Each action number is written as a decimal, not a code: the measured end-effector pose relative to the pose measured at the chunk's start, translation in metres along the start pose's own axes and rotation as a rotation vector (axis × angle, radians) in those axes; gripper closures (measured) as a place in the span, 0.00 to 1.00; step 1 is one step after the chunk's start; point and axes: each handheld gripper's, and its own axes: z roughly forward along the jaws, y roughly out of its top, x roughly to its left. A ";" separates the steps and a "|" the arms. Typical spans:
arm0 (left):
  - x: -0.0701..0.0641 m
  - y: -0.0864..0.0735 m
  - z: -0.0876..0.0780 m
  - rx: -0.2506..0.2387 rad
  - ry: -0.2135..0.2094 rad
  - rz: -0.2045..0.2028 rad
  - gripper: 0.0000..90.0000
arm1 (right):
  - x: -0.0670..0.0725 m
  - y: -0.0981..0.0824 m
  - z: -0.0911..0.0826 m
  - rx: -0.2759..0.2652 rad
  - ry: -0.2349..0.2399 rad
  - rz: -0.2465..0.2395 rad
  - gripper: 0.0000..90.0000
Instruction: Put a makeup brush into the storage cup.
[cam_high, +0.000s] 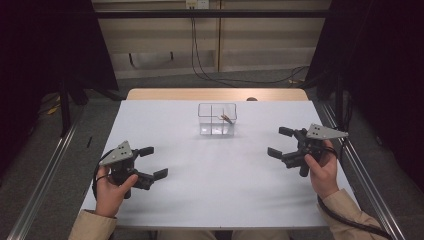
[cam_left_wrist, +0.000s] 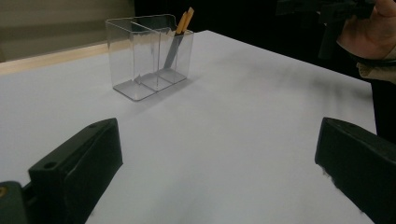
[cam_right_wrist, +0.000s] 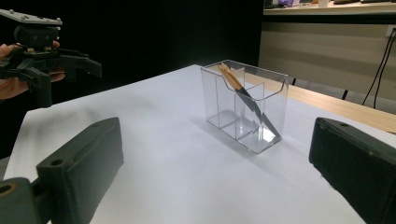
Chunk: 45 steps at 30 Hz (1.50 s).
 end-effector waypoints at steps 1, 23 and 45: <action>0.000 0.000 0.000 -0.003 -0.001 -0.002 0.01 | 0.001 0.000 0.000 -0.001 -0.003 -0.002 0.03; 0.001 0.001 0.000 -0.004 -0.001 -0.002 0.01 | 0.006 -0.011 -0.022 0.028 -0.024 -0.015 0.03; 0.000 0.001 0.001 -0.006 -0.001 0.002 0.01 | 0.010 -0.021 -0.041 0.056 -0.039 -0.022 0.03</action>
